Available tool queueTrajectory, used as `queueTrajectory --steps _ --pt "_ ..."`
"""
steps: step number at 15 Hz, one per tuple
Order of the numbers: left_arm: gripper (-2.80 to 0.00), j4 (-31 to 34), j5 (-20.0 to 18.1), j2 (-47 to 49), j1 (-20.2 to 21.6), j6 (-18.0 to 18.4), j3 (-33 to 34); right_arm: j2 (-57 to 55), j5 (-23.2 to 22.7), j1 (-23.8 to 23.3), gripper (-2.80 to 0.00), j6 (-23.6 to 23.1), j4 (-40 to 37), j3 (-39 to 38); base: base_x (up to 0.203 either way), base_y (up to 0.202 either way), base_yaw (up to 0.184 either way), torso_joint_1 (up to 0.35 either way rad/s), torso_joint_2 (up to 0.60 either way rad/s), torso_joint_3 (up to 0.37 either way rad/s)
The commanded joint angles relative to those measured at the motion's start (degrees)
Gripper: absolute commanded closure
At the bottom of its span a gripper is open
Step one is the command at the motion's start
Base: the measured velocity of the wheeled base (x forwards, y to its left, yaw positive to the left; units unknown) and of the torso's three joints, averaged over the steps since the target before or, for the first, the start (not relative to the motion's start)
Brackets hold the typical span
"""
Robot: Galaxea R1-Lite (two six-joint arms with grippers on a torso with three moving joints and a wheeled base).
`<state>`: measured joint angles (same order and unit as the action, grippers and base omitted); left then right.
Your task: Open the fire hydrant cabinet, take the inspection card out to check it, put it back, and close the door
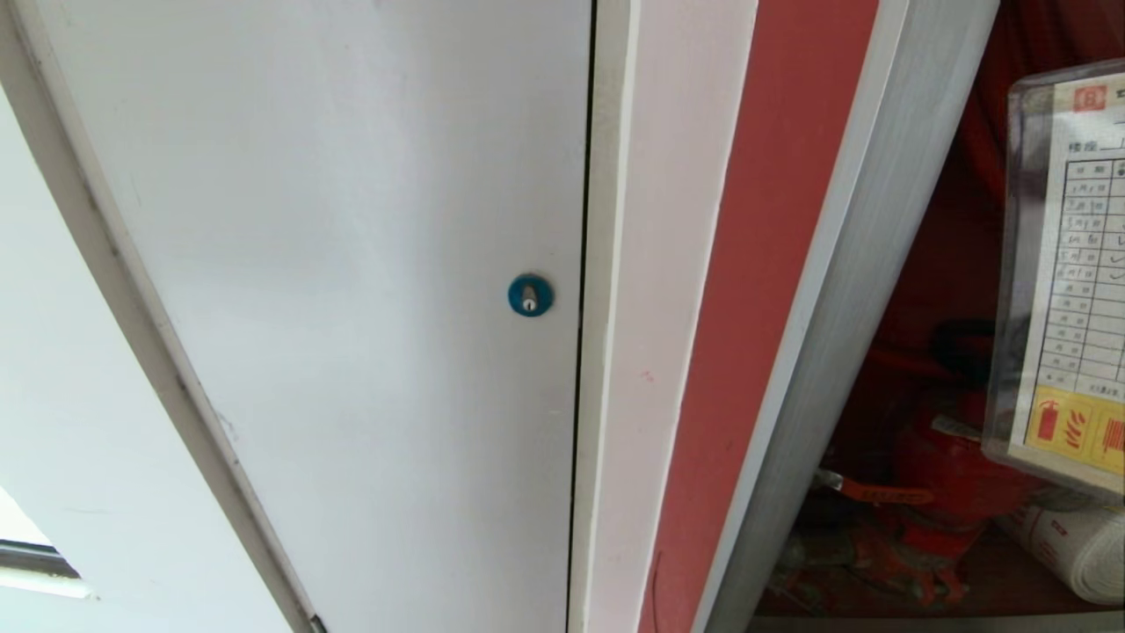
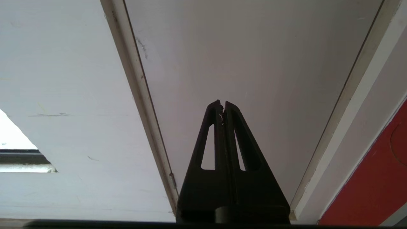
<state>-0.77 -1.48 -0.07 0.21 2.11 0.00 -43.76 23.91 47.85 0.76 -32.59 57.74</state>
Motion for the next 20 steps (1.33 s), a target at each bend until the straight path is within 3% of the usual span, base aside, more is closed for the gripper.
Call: queueTrajectory --steps 1,3,4,7,10,14,20 --pt "0.0 -0.02 -0.02 0.07 -0.03 0.0 0.62 0.01 4.48 -0.06 0.0 -3.34 -0.56 0.42 0.0 0.0 0.0 0.0 0.0 0.0" --pt "0.0 -0.02 -0.02 0.07 -0.03 0.0 0.62 0.26 9.43 -0.26 0.0 -7.68 -0.63 0.19 0.0 0.0 0.0 0.0 0.0 0.0" --pt "0.0 -0.02 -0.02 0.07 -0.03 0.0 0.66 0.78 12.3 -0.39 0.0 -12.07 -0.6 0.06 0.0 0.0 0.0 0.0 0.0 0.0" --pt "0.0 -0.02 -0.02 0.07 -0.03 0.0 0.68 1.18 14.15 -3.54 0.0 -21.17 -0.6 0.45 0.0 0.0 0.0 0.0 0.0 0.0" --pt "0.0 -0.02 -0.02 0.07 -0.03 0.0 0.62 1.54 15.22 -9.37 0.0 -36.76 -0.36 1.01 0.0 0.0 0.0 0.0 0.0 0.0" --pt "0.0 -0.02 -0.02 0.07 0.05 0.0 0.62 1.02 15.64 -12.6 0.0 -55.06 -0.62 4.51 0.0 0.0 0.0 0.0 0.0 0.0" --pt "0.0 -0.02 -0.02 0.07 -0.01 0.0 0.66 -6.51 15.58 -30.5 0.0 -72.61 -0.36 6.99 0.0 0.0 0.0 0.0 0.0 0.0"
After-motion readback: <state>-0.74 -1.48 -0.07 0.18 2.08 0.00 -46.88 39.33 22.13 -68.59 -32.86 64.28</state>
